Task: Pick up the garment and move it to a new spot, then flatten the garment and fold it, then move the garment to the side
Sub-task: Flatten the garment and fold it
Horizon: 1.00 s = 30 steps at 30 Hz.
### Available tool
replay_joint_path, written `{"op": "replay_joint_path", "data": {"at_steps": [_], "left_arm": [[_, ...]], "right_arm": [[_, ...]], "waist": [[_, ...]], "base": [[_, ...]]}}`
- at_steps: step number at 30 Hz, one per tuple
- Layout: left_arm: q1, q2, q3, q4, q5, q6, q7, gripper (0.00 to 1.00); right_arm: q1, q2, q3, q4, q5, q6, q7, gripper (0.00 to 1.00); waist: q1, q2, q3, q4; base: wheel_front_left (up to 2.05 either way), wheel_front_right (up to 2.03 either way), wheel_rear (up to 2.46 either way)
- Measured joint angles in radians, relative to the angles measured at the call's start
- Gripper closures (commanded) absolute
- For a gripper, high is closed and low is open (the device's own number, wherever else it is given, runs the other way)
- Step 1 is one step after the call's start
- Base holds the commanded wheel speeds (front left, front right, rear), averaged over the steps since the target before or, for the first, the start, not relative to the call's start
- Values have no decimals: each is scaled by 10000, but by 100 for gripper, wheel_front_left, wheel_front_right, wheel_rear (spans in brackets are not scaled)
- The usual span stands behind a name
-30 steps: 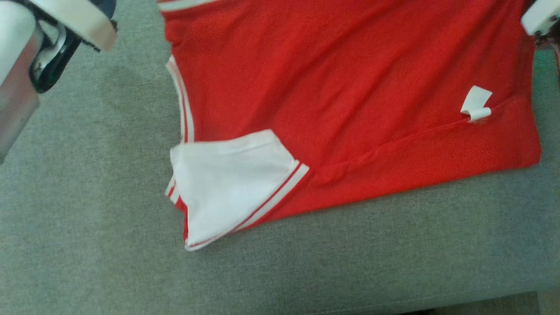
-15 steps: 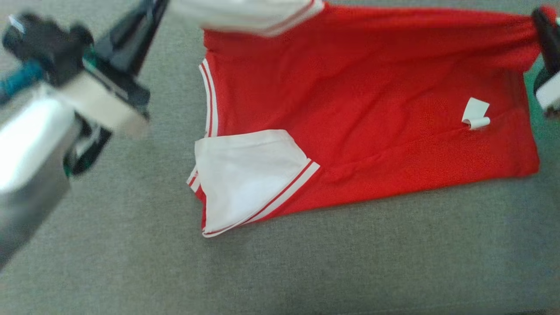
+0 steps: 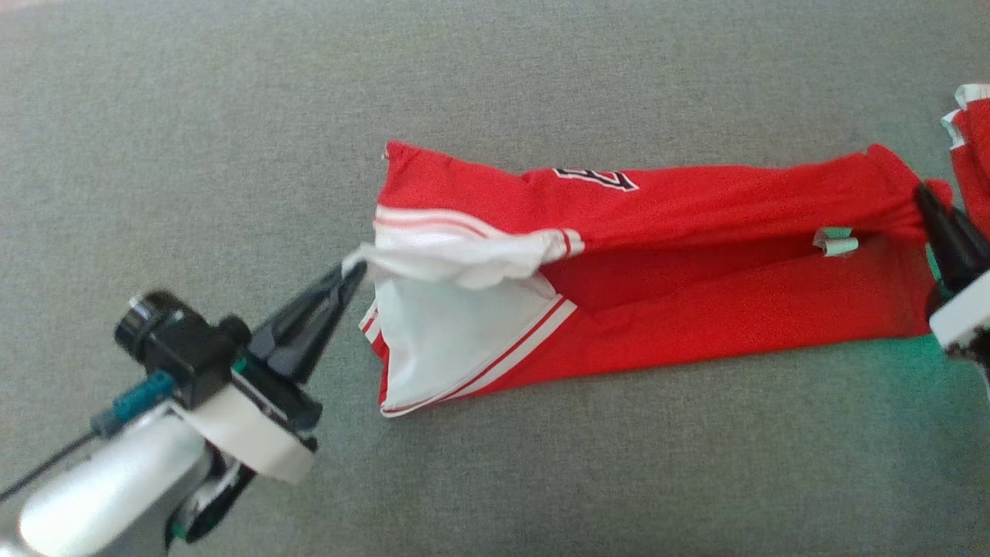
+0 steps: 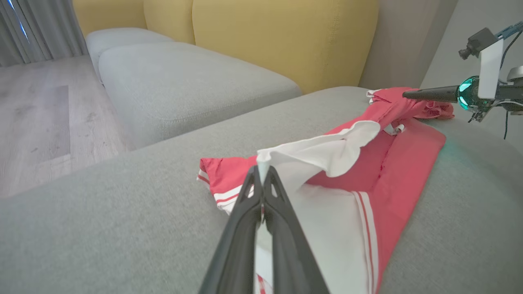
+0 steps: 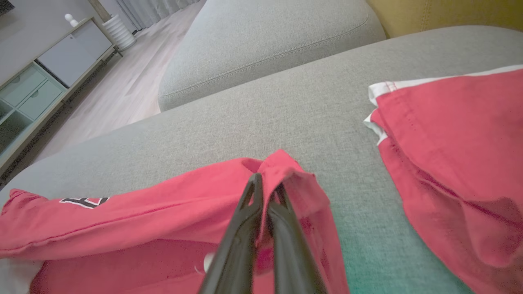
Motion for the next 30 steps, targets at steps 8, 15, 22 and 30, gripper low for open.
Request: {"op": "replay_joint_path", "data": {"at_steps": [8,15,22,30], "left_arm": [[761,-487,-291,483,-69,61,2,100],[1023,-1175,-65,1565,-215,-102,2,0],[2195,-1912,1231,1482,96,617,2,0],[4274,-3521,3638,662,2111,2136,2,0]], "right_arm": [[868,17,-301,-188,-543,0,-54,73],[937,529,-731,17,-1049,0,10,0],[2362,807,-1783,-366,-1540,0,-199,0],[3968,2322,-3358,-1078,-2243,0,-301,0]], "waist": [[2,0,-5,-17],[4,0,-42,-142],[3,0,-490,-273],[2,0,-1246,-297]], "base": [[0,0,0],[0,0,0],[0,0,0],[0,0,0]]}}
